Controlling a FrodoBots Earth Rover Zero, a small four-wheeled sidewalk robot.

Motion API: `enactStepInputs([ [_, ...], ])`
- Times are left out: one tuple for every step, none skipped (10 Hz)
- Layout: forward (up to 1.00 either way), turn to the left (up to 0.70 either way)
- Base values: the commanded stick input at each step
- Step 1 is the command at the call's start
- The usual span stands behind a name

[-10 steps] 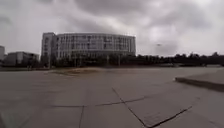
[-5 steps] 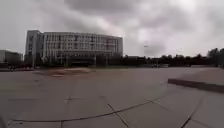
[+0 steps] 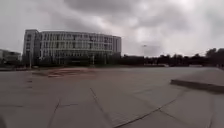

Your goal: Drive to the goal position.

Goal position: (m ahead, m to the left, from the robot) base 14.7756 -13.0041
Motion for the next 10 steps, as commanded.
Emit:
enactStepInputs([
  [0.7,0.0],
  [0.7,0.0],
  [0.7,0.0],
  [0.7,0.0],
  [0.7,0.0],
  [0.7,0.0],
  [0.7,0.0],
  [0.7,0.0],
  [0.7,0.0],
  [0.7,0.0],
])
